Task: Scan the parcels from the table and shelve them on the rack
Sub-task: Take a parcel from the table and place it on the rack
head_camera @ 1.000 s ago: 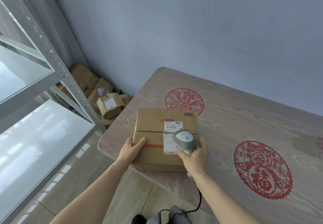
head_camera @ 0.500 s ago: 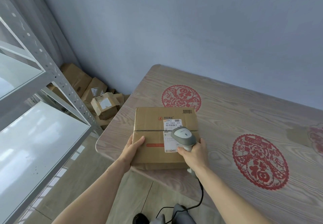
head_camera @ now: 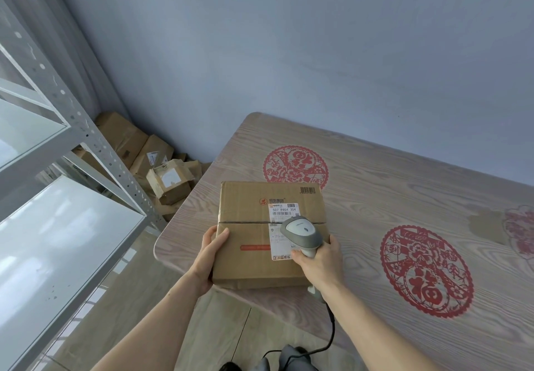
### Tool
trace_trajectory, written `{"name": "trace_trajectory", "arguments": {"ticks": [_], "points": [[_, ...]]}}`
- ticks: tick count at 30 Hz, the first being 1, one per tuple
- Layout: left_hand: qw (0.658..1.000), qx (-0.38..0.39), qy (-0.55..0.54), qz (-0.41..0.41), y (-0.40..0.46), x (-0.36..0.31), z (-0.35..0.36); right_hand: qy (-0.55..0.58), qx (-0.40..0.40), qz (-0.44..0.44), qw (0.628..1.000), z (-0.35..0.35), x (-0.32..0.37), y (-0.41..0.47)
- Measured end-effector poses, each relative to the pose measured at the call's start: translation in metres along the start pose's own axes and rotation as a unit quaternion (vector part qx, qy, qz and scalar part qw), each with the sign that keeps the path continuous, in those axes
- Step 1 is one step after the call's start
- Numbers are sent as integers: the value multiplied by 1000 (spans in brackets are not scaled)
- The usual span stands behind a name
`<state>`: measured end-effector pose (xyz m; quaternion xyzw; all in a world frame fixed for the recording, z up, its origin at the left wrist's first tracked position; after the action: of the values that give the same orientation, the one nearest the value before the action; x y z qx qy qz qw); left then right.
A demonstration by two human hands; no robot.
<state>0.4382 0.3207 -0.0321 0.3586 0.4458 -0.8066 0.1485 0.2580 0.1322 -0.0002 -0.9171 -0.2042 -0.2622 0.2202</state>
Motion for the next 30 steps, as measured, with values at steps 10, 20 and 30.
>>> {"name": "trace_trajectory", "arguments": {"ticks": [10,20,30], "points": [[1000,-1,-1,11,4,-3,2,-1,1,4,1000,-2,2,-1],[997,62,-44,31,6,-6,8,100,-7,22,995,-11,5,-13],[988,61,-65,126,4,-22,26,182,-41,-9,982,-42,38,-37]]}}
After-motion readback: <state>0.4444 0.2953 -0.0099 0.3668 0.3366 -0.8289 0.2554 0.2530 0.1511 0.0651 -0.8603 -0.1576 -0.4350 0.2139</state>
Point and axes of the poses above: each hand's wrist, its own y-axis towards the middle knuckle, its own z-axis out of the palm, x = y × z, the point moved 3 cm from there along y, towards the middle knuckle, and after that the axes turned 8 degrees about -y, right-handed, at the moved point
